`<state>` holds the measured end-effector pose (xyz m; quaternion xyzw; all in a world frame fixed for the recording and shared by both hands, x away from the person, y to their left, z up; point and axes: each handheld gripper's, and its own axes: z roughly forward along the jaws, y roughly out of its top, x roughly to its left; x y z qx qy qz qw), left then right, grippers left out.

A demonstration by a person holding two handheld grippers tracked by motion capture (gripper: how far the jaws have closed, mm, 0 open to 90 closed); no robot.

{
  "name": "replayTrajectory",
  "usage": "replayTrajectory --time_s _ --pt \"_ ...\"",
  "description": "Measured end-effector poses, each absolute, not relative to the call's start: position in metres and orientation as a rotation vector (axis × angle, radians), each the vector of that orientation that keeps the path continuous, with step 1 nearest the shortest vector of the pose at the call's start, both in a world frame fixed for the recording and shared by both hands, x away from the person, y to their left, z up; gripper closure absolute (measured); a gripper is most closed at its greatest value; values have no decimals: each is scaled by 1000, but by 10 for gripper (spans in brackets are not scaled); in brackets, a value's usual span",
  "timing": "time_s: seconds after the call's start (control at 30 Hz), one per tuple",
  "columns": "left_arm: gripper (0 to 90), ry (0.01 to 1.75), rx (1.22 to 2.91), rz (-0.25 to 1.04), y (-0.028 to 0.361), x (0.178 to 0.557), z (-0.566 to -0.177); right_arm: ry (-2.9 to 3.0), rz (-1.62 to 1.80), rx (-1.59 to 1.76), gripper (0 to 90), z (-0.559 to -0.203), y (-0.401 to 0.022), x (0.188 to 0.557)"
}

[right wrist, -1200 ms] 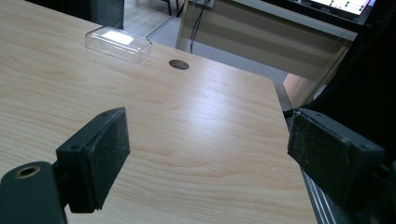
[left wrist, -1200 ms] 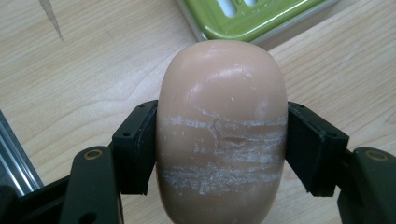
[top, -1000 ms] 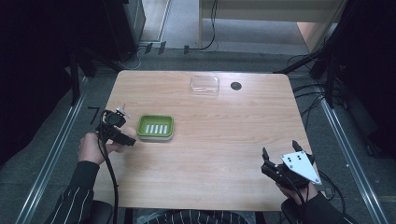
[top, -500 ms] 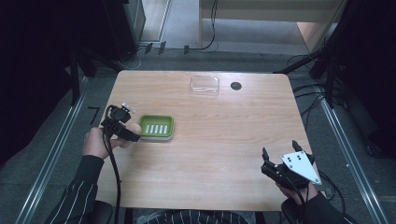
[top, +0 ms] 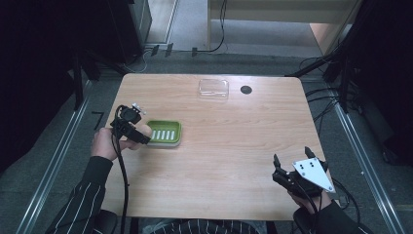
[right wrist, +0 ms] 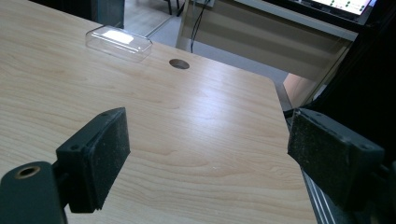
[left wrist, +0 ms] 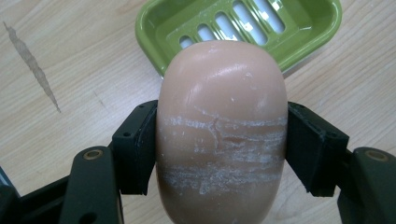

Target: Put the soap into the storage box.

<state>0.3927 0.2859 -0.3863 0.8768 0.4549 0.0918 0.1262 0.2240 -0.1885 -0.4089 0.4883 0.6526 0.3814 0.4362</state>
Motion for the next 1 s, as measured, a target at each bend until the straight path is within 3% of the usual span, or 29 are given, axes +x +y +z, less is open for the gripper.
replayTrajectory --time_s 1.0 --pt "334 1196 2593 262 266 414 -378 1624 950 1220 137 -409 -189 224"
